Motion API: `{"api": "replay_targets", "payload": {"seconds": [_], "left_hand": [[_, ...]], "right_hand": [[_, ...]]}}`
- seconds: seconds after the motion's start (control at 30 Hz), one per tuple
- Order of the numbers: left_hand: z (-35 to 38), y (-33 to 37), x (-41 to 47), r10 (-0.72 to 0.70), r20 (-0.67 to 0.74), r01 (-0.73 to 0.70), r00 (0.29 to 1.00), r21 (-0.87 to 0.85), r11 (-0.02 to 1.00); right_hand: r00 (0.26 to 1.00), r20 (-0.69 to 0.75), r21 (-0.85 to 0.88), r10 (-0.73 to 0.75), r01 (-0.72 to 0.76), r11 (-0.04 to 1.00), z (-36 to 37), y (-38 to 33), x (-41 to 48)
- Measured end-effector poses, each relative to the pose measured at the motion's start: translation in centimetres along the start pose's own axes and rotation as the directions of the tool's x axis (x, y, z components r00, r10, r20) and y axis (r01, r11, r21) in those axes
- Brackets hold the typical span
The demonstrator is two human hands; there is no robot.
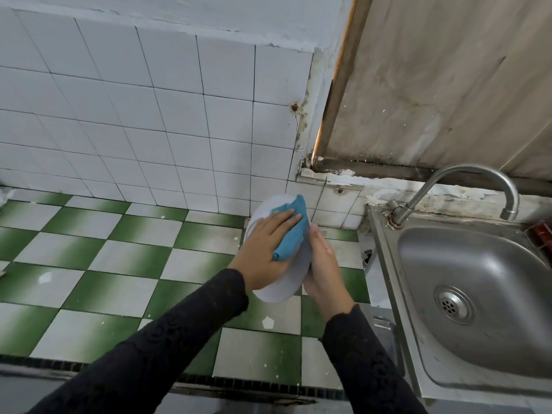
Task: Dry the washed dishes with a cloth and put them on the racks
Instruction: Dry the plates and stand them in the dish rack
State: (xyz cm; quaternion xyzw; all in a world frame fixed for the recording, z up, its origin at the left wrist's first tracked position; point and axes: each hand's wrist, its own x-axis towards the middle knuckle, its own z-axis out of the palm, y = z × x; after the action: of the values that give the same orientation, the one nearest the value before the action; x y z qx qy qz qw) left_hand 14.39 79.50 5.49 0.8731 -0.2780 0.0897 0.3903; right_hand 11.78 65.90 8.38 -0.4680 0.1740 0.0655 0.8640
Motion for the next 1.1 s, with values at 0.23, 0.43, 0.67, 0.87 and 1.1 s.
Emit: {"api": "replay_targets", "payload": {"seconds": [0.23, 0.43, 0.67, 0.87, 1.1], "left_hand": [[-1.7, -3.2, 1.5, -0.440, -0.006, 0.402, 0.898, -0.394, 0.826], [0.1, -0.9, 1.1, -0.151, -0.005, 0.150, 0.988, -0.092, 0.984], [-0.8, -3.4, 0.9, -0.575, -0.011, 0.445, 0.818, -0.620, 0.646], [1.4, -3.6, -3.9, -0.719, 0.090, 0.533, 0.690, -0.735, 0.419], [4.4, -1.3, -6.2, -0.507, -0.189, 0.382, 0.841, -0.454, 0.804]], "right_hand": [[1.000, 0.006, -0.103, -0.017, 0.017, 0.995, -1.0, -1.0, 0.1], [1.000, -0.021, -0.057, 0.006, -0.008, 0.998, -0.6, -0.2, 0.6], [0.999, -0.051, -0.026, -0.002, 0.001, 1.000, -1.0, -0.4, 1.5], [0.991, -0.119, 0.191, 0.065, -0.041, 0.981, -1.6, 0.2, 2.0], [0.988, -0.120, 0.402, 0.101, -0.044, 0.914, -0.4, 0.3, 3.1]]}}
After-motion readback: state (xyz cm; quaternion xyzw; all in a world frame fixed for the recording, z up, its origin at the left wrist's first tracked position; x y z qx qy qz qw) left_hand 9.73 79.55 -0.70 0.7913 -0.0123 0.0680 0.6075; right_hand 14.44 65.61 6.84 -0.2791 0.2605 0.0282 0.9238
